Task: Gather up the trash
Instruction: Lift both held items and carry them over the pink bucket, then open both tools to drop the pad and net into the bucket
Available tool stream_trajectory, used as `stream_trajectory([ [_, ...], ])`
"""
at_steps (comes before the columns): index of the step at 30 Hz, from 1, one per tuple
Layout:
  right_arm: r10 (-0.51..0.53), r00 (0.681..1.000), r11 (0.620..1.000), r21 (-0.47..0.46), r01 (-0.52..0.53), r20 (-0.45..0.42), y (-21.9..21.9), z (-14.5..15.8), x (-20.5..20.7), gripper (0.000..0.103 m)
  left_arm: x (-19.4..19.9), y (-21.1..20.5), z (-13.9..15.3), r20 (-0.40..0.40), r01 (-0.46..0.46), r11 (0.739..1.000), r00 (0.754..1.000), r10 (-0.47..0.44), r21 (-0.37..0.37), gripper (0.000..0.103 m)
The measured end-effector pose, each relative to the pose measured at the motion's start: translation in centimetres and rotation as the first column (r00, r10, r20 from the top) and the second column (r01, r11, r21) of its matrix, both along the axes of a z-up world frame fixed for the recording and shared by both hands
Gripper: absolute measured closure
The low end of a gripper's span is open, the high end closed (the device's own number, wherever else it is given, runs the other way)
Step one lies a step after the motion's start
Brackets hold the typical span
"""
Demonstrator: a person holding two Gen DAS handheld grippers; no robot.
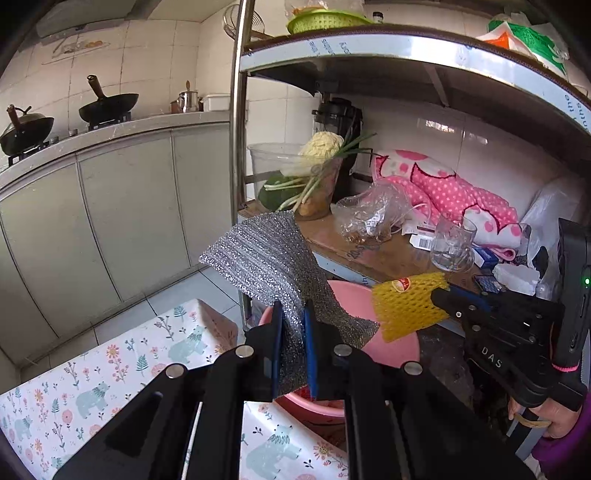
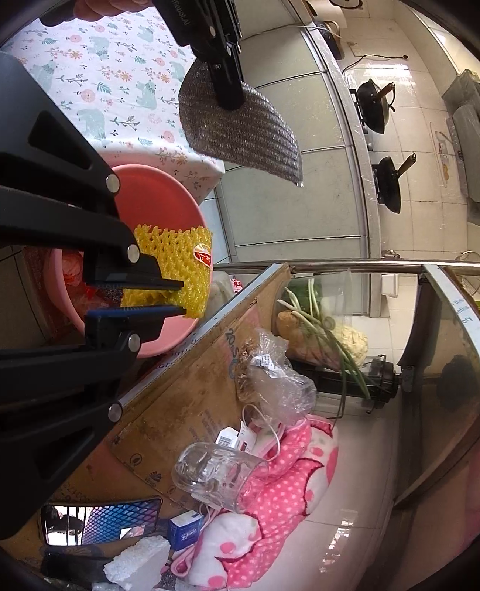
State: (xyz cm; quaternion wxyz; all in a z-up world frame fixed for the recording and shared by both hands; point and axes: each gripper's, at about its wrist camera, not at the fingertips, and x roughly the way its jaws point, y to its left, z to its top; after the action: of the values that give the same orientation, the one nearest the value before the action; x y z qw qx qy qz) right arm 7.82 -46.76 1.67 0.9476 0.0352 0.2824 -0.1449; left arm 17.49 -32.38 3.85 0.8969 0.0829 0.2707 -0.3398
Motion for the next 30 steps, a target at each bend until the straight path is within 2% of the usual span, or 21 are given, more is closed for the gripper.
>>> stream_trajectory([
  [4, -0.006, 0.999, 1.0, 0.008, 0.007, -0.032, -0.4, -1.0, 1.1, 0.094, 0.7, -1.7, -1.2, -0.014, 0.031, 0.999, 0.999, -0.03, 0.02, 0.093],
  [6, -0.003, 0.999, 1.0, 0.024, 0.004, -0.054, -0.7, -1.5, 1.7, 0.089, 1.0, -2.5, -1.8, -0.027, 0.039, 0.999, 0.999, -0.038, 0.025, 0.093],
  [8, -0.001, 0.997, 0.999, 0.046, 0.004, -0.076, -1.0, -2.1, 2.2, 0.079, 1.4, -3.1, -2.5, -0.045, 0.049, 0.998, 0.998, -0.048, 0.028, 0.093],
  [10, -0.006, 0.996, 0.998, 0.055, 0.01, -0.087, -1.2, -2.6, 2.4, 0.075, 1.7, -3.5, -3.1, -0.054, 0.055, 0.998, 0.997, -0.053, 0.036, 0.092],
  [14, -0.007, 0.995, 0.998, 0.062, 0.013, -0.1, -1.5, -3.3, 2.7, 0.074, 2.4, -3.9, -4.5, -0.092, 0.068, 0.997, 0.994, -0.065, 0.037, 0.088],
  [20, 0.002, 0.995, 0.998, 0.062, 0.004, -0.101, -1.3, -3.5, 2.6, 0.074, 3.4, -3.8, -5.6, -0.174, 0.084, 0.996, 0.981, -0.08, 0.015, 0.071],
  [22, 0.007, 0.995, 0.998, 0.067, 0.0, -0.101, -1.2, -3.5, 2.5, 0.074, 3.4, -3.6, -5.6, -0.172, 0.083, 0.997, 0.982, -0.081, 0.005, 0.065],
  [30, 0.043, 0.997, 0.996, 0.084, -0.037, -0.066, 0.3, -2.3, 1.4, 0.074, 3.0, -2.0, -3.5, -0.148, 0.054, 0.998, 0.987, -0.059, -0.038, 0.062],
])
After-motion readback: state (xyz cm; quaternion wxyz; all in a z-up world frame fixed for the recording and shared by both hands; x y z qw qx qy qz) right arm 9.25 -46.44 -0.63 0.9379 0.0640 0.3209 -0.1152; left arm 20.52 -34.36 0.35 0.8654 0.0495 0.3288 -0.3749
